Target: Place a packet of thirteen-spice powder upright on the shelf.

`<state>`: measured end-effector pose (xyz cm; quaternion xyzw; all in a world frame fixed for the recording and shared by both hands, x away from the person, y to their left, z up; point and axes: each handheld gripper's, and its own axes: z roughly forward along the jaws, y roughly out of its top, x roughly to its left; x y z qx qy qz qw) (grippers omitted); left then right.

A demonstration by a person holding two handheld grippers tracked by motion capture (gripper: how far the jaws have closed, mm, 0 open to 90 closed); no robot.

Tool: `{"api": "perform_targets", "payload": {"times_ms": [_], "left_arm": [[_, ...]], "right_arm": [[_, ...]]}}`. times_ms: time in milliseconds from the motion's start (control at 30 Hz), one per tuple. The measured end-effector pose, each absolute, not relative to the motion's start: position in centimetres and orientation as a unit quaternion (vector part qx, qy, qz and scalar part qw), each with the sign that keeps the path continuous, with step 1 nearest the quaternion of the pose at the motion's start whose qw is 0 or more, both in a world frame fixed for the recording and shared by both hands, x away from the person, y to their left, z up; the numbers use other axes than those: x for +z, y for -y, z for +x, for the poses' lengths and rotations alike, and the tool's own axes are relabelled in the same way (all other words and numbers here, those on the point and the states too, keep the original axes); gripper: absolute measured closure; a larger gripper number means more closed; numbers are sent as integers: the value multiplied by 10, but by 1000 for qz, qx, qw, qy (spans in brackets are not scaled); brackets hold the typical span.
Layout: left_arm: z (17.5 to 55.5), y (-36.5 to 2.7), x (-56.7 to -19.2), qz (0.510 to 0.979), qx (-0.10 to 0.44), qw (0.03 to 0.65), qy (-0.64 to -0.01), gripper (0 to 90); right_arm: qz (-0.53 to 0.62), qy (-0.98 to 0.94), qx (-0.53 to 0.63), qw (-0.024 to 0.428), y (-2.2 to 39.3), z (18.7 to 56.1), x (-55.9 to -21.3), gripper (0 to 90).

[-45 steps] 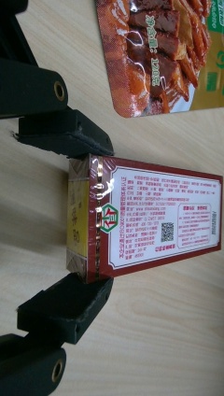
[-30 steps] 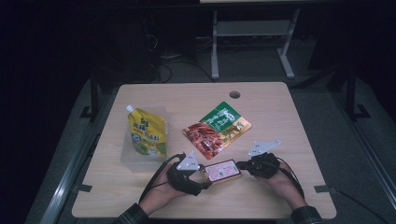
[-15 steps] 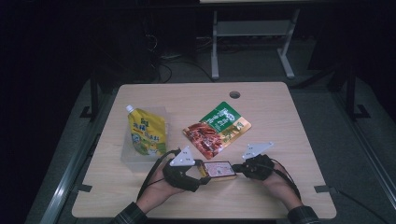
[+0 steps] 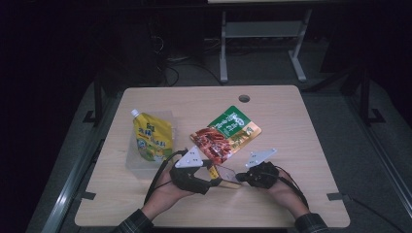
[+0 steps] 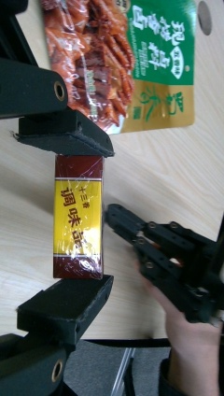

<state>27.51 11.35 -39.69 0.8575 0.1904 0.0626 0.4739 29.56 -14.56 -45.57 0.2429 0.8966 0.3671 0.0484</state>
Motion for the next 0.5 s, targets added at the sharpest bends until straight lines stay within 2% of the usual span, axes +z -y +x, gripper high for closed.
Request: {"api": "perform_targets", "payload": {"times_ms": [500], "left_arm": [[292,-82,-385,850,68,490,-182,320]], "right_arm": [[234,-902,360,51,137,298,-458,900]]}}
